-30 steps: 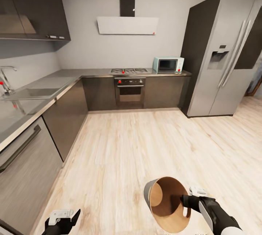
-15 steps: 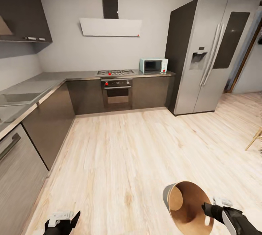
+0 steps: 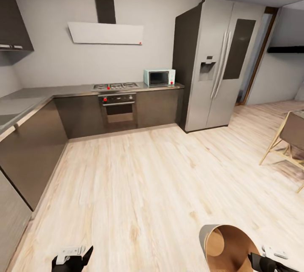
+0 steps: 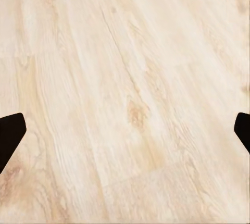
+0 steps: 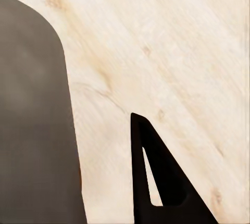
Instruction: Put the three can of soda from the living room inside the tash can in the kitchen.
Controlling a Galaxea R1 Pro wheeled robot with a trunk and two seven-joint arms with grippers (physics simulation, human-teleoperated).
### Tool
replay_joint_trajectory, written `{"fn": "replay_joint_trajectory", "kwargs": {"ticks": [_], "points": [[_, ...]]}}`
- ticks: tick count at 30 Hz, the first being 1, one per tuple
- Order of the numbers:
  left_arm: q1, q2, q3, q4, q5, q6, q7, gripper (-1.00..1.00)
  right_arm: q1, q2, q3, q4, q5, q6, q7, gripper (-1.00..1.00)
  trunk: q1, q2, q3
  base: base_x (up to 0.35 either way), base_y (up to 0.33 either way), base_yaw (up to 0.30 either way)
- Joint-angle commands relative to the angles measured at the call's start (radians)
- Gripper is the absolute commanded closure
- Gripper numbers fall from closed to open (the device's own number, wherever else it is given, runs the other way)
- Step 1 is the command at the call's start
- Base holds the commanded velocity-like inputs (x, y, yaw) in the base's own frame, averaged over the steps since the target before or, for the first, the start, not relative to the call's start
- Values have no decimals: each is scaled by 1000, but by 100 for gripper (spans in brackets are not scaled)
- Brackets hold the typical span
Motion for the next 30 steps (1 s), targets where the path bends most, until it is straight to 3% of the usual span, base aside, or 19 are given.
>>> {"fn": "replay_joint_trajectory", "kwargs": {"ticks": [1, 7, 10, 30], "points": [[0, 0, -1, 0, 0, 0, 0, -100, 1, 0, -3, -2, -8, 0, 0, 100, 0, 0, 1, 0, -268, -231], [0, 1, -30, 4, -1, 0, 1, -100, 3, -1, -5, -2, -8, -2, 0, 100, 0, 0, 6, 0, -288, -230], [0, 0, -45, 22, -1, 0, 2, -100, 3, -1, -25, -2, -8, -3, 1, 100, 0, 0, 8, -25, -301, -229], [0, 0, -54, 38, 0, 0, 1, -100, 3, -1, -46, -2, -8, -2, 5, 100, 0, 0, 25, -128, -305, -228]]}}
